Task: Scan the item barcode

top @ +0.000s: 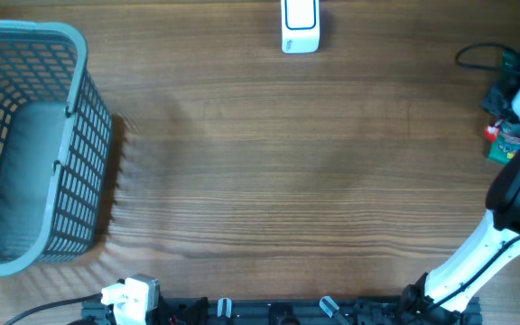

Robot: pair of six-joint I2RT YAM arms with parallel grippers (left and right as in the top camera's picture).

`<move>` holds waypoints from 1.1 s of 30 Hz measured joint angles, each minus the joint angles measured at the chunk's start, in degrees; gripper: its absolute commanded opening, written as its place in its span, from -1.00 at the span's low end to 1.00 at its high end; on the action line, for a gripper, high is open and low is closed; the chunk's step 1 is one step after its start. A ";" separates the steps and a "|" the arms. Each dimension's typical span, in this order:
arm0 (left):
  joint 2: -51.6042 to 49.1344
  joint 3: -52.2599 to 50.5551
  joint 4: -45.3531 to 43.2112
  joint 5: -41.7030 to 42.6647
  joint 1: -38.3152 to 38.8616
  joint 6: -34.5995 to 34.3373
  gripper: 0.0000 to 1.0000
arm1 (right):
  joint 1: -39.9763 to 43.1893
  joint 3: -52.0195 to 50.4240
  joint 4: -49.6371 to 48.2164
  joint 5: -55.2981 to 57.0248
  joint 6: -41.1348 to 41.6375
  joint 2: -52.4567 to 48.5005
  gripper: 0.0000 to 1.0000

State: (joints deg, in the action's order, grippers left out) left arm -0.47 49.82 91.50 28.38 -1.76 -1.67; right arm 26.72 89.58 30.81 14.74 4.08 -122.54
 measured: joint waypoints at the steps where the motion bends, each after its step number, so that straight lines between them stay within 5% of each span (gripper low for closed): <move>1: 0.00 0.00 0.00 0.00 0.00 0.02 1.00 | 0.55 0.00 0.07 -0.74 -0.04 0.00 0.99; 9: 0.00 0.00 -0.02 0.00 0.00 0.02 0.99 | -1.44 0.02 5.18 -5.05 1.66 2.45 0.99; 20: 0.00 0.00 0.00 0.00 0.00 0.02 1.00 | -12.79 1.42 11.56 -26.82 2.75 48.87 0.99; 33: 0.00 0.00 0.00 0.00 0.00 0.02 1.00 | -13.09 1.44 30.40 -28.70 3.21 77.18 0.99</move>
State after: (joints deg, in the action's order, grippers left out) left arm -0.47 49.82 91.50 28.38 -1.76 -1.65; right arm 13.63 91.02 61.21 -13.96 7.29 -45.36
